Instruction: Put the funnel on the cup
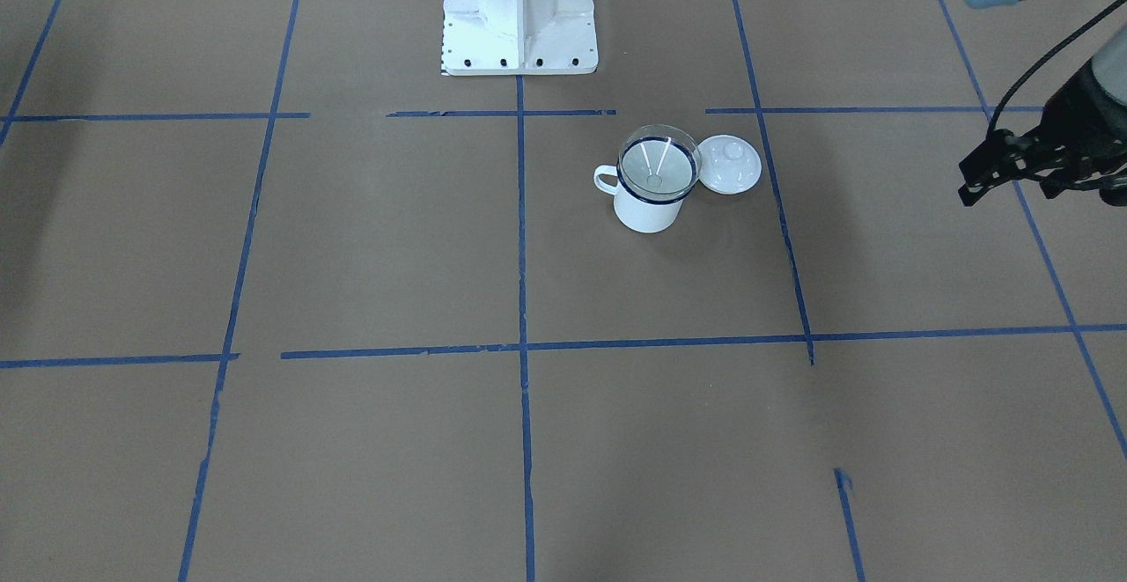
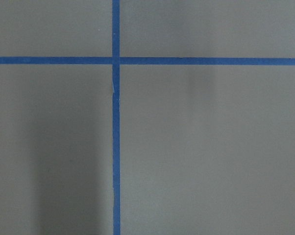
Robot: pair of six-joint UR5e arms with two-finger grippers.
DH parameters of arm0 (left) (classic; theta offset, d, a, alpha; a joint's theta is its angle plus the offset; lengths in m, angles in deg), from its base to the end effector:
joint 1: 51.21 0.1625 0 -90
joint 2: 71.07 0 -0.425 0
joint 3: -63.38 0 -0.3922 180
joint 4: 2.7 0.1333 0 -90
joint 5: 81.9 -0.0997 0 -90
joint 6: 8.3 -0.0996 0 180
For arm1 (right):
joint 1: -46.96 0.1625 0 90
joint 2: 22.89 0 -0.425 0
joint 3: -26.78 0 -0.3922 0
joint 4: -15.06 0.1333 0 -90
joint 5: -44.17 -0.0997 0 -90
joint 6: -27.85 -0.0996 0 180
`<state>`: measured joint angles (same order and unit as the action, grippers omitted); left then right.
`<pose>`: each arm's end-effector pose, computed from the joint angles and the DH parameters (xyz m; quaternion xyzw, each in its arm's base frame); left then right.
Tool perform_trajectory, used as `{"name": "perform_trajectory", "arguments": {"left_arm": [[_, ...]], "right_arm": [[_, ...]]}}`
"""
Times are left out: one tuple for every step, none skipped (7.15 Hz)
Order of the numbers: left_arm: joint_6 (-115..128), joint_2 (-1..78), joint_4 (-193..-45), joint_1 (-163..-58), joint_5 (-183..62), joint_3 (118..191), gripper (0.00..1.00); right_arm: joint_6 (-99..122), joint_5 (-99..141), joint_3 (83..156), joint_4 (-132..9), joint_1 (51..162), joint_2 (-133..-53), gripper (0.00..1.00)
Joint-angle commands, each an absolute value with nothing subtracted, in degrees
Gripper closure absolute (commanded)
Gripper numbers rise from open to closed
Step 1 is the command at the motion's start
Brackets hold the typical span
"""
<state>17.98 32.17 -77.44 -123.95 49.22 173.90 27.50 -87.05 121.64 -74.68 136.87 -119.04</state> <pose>0.0960 -0.5375 0.3978 0.0112 0.3777 -0.0164 0.9257 0.0670 -0.4450 0.6706 -0.0098 -0.3520 0.0053 0.9360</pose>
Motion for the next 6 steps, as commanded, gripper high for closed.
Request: {"name": "perform_trajectory", "arguments": {"left_arm": [[5.2, 25.6, -85.8, -133.4, 52.9, 167.3, 0.00], [-2.1, 23.3, -85.8, -135.9, 52.8, 166.1, 0.00], [-8.8, 21.8, -86.0, -139.7, 52.8, 163.0, 0.00], [-11.4, 21.1, -86.1, -140.6, 52.8, 161.3, 0.00], [-12.2, 19.9, -86.3, -142.2, 53.0, 160.9, 0.00], [-11.6, 19.7, -86.2, -143.6, 53.0, 161.3, 0.00]], "right_arm": [[27.5, -87.0, 121.7, -74.7, 136.9, -119.0, 0.00], [27.5, -87.0, 121.6, -74.7, 136.9, -119.0, 0.00], [27.5, -87.0, 121.6, -74.7, 136.9, -119.0, 0.00], [27.5, -87.0, 121.6, -74.7, 136.9, -119.0, 0.00], [27.5, -87.0, 121.6, -74.7, 136.9, -119.0, 0.00], [27.5, -87.0, 121.6, -74.7, 136.9, -119.0, 0.00]]}}
